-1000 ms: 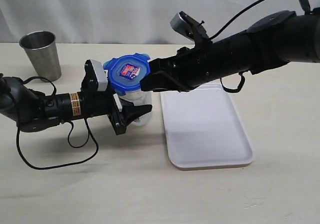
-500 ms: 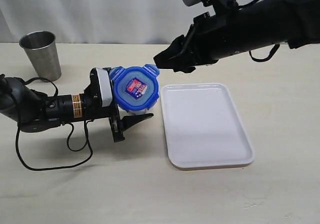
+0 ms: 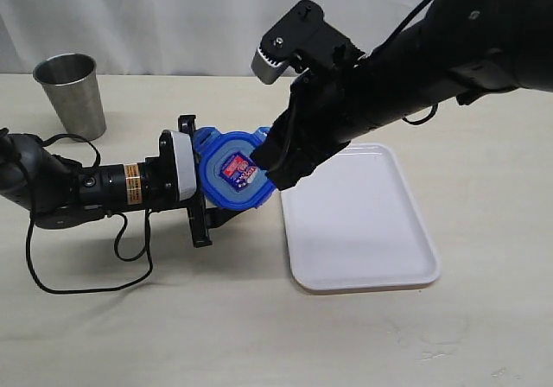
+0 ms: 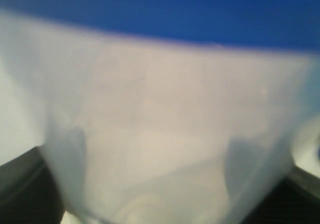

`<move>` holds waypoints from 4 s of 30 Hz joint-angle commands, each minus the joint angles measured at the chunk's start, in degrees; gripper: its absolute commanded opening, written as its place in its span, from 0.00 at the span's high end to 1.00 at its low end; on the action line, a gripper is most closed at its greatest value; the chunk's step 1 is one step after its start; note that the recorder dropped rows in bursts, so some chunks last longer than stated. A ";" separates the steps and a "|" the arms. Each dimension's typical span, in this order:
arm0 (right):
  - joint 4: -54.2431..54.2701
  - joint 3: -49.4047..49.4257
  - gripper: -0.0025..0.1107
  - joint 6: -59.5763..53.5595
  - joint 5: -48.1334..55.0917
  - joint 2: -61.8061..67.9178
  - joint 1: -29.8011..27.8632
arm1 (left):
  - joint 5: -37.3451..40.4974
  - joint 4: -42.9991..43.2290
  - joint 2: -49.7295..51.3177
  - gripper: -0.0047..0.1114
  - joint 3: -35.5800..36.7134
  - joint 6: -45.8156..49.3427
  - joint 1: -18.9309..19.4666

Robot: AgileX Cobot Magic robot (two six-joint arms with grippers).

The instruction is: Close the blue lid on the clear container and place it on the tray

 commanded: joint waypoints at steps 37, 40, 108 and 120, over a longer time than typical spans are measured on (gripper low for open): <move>0.30 -9.32 0.64 4.41 13.02 15.18 0.17 | -1.75 -1.87 -0.05 0.96 0.10 -3.11 -0.51; 0.13 -9.32 0.64 4.00 12.40 14.98 0.17 | -1.74 -1.87 -0.05 0.96 0.10 -3.54 -0.51; -46.53 -25.11 0.75 -11.48 24.05 22.91 18.14 | -2.12 -2.21 -0.05 0.96 0.10 4.01 -0.52; -42.18 -25.11 0.75 -11.38 24.00 22.91 18.14 | -2.12 -2.01 -0.05 0.96 0.10 2.62 -0.52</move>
